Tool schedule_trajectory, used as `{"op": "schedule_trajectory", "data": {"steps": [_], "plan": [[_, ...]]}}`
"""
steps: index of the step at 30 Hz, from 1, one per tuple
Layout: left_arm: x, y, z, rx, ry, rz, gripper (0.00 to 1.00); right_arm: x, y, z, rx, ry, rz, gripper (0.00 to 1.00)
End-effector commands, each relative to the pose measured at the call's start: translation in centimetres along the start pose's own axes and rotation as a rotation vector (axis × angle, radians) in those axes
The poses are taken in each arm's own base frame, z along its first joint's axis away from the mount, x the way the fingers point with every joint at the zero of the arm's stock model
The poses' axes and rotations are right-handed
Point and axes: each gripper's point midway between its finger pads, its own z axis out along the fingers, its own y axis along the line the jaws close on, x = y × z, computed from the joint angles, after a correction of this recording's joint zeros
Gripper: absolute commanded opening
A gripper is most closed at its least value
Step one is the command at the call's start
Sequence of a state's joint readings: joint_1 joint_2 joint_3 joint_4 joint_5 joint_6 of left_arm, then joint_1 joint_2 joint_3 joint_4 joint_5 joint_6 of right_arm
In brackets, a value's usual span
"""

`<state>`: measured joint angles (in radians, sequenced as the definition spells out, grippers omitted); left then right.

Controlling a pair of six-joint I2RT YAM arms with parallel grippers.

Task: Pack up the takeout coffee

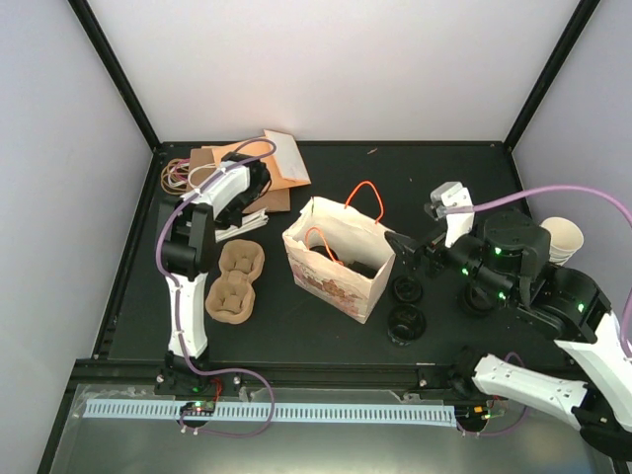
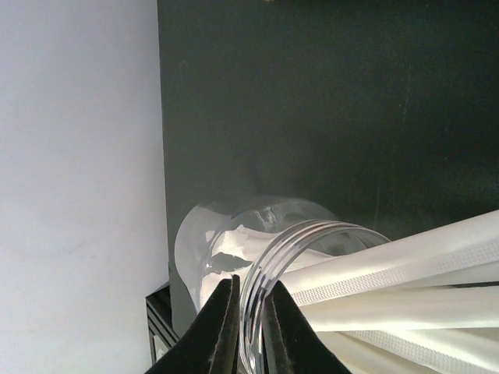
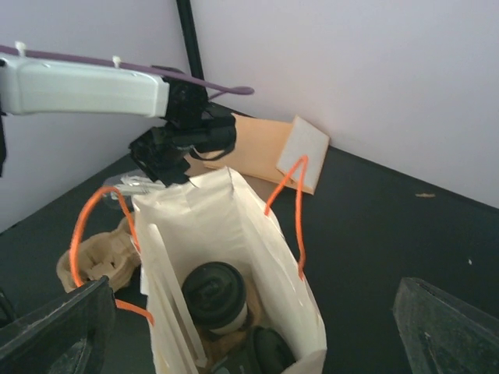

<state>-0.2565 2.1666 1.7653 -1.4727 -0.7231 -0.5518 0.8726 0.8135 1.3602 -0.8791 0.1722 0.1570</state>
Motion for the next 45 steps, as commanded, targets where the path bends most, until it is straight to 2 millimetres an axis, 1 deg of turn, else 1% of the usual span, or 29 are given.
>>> {"op": "schedule_trajectory", "data": {"steps": [1, 3, 5, 7, 9, 11, 13, 16, 20, 23, 26, 27, 29, 30, 32, 33, 35, 37, 38, 41, 45], "plan": [[-0.9, -3.0, -0.1, 0.178, -0.012, -0.101, 0.02, -1.7, 1.5, -0.3, -0.077, -0.004, -0.038, 1.00], [-0.8, -3.1, -0.1, 0.194, -0.014, -0.103, 0.02, -1.8, 2.1, 0.2, -0.105, 0.014, -0.053, 1.00], [-0.8, -3.0, -0.1, 0.202, -0.015, -0.106, 0.02, -1.7, 2.3, 0.8, -0.110, 0.038, -0.063, 1.00], [-0.8, -3.0, 0.0, 0.201, -0.015, -0.104, 0.01, -1.5, 1.8, 1.4, -0.072, 0.077, -0.077, 1.00], [-0.8, -3.0, 0.0, 0.199, -0.016, -0.100, 0.01, -1.2, 1.6, 2.1, -0.055, 0.132, -0.107, 0.92], [-0.8, -2.9, 0.1, 0.195, -0.016, -0.099, 0.02, -0.7, 1.5, 3.1, -0.039, 0.188, -0.138, 0.88], [-0.8, -2.8, 0.1, 0.190, -0.018, -0.097, 0.01, -0.3, 0.7, 4.1, 0.015, 0.238, -0.154, 0.86], [-0.8, -2.7, 0.2, 0.185, -0.017, -0.095, 0.02, -0.1, -1.2, 5.5, 0.128, 0.302, -0.136, 0.82], [-1.0, -2.7, 0.1, 0.184, -0.022, -0.098, 0.01, 0.6, -2.4, 7.2, 0.125, 0.359, -0.047, 0.81], [-1.1, -2.7, 0.0, 0.187, -0.026, -0.096, 0.02, 1.1, -3.0, 8.3, 0.123, 0.383, -0.018, 0.81], [-1.2, -2.7, 0.1, 0.182, -0.026, -0.093, 0.01, 2.1, -3.0, 10.0, 0.092, 0.426, -0.007, 0.78], [-1.1, -2.7, 0.1, 0.183, -0.025, -0.095, 0.02, 2.3, -2.9, 10.4, 0.089, 0.433, -0.006, 0.74], [-1.0, -2.7, 0.2, 0.182, -0.023, -0.092, 0.02, 2.3, -3.1, 11.1, 0.096, 0.434, 0.002, 0.62], [-1.0, -2.7, 0.2, 0.180, -0.022, -0.091, 0.01, 2.0, -3.3, 11.3, 0.102, 0.423, 0.004, 0.55], [-1.0, -2.7, 0.2, 0.180, -0.023, -0.092, 0.02, 1.5, -3.5, 11.8, 0.110, 0.400, 0.004, 0.43], [-1.0, -2.8, 0.3, 0.180, -0.022, -0.091, 0.02, 1.3, -3.8, 12.0, 0.116, 0.393, 0.007, 0.38], [-1.0, -2.8, 0.3, 0.180, -0.022, -0.091, 0.02, 0.7, -4.4, 12.4, 0.126, 0.381, 0.011, 0.23], [-1.0, -2.7, 0.3, 0.179, -0.023, -0.089, 0.02, 0.0, -5.7, 12.9, 0.149, 0.372, 0.024, 0.09], [-1.0, -2.7, 0.3, 0.178, -0.024, -0.088, 0.02, -0.4, -6.4, 13.1, 0.161, 0.365, 0.032, 0.05], [-1.1, -2.8, 0.4, 0.176, -0.025, -0.088, 0.02, -1.6, -8.5, 13.8, 0.195, 0.344, 0.061, 0.02], [-1.1, -2.9, 0.5, 0.174, -0.023, -0.084, 0.02, -3.2, -11.3, 15.0, 0.257, 0.323, 0.092, 0.01]]}}
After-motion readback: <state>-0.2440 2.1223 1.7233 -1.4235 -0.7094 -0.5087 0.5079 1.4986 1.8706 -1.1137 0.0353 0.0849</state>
